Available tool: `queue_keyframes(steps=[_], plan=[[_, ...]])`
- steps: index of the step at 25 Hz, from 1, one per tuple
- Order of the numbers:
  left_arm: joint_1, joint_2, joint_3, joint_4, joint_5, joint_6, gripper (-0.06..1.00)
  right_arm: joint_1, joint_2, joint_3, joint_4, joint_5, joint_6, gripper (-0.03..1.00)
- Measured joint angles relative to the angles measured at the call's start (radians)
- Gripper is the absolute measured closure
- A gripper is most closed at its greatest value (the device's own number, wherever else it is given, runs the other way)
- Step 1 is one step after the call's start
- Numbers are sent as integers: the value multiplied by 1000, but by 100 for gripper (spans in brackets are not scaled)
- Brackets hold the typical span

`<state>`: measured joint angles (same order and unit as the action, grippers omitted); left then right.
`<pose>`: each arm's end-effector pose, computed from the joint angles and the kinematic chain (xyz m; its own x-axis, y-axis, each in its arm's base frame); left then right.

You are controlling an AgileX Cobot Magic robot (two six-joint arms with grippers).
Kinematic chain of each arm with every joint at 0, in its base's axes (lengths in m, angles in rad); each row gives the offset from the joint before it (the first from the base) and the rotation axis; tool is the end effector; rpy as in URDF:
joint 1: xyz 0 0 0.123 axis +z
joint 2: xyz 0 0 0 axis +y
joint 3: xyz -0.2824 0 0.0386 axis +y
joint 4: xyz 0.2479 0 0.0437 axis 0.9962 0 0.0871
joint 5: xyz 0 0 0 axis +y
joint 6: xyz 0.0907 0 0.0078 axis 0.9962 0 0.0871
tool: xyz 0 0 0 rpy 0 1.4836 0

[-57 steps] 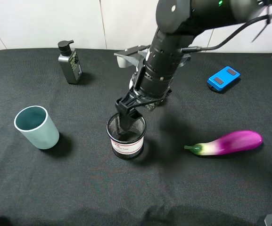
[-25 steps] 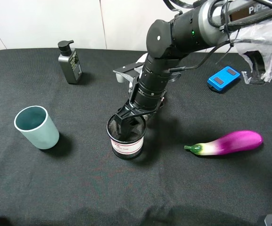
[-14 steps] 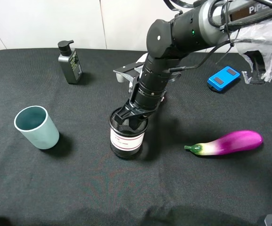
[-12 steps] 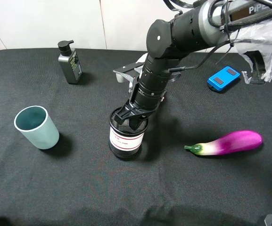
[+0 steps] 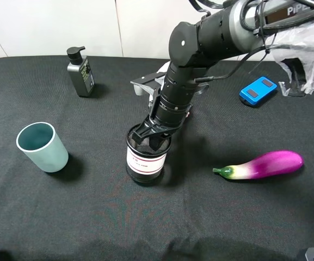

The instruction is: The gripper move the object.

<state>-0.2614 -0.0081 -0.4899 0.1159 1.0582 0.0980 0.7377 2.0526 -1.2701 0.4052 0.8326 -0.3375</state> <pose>-0.0026 0.0102 0.2750 -0.4061 0.2677 -0.8738 0.2359 0.9544 0.1828 0.2626 0.2745 0.1248 -0.6988 -0.7081 -0.1012 -0.7023 0.6523 0.2853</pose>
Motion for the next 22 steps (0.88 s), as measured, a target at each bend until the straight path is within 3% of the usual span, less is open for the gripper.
queue_keyframes(steps=[22], plan=[[0, 0, 0, 0, 0, 0, 1, 0, -204, -1, -41, 144, 80, 91]])
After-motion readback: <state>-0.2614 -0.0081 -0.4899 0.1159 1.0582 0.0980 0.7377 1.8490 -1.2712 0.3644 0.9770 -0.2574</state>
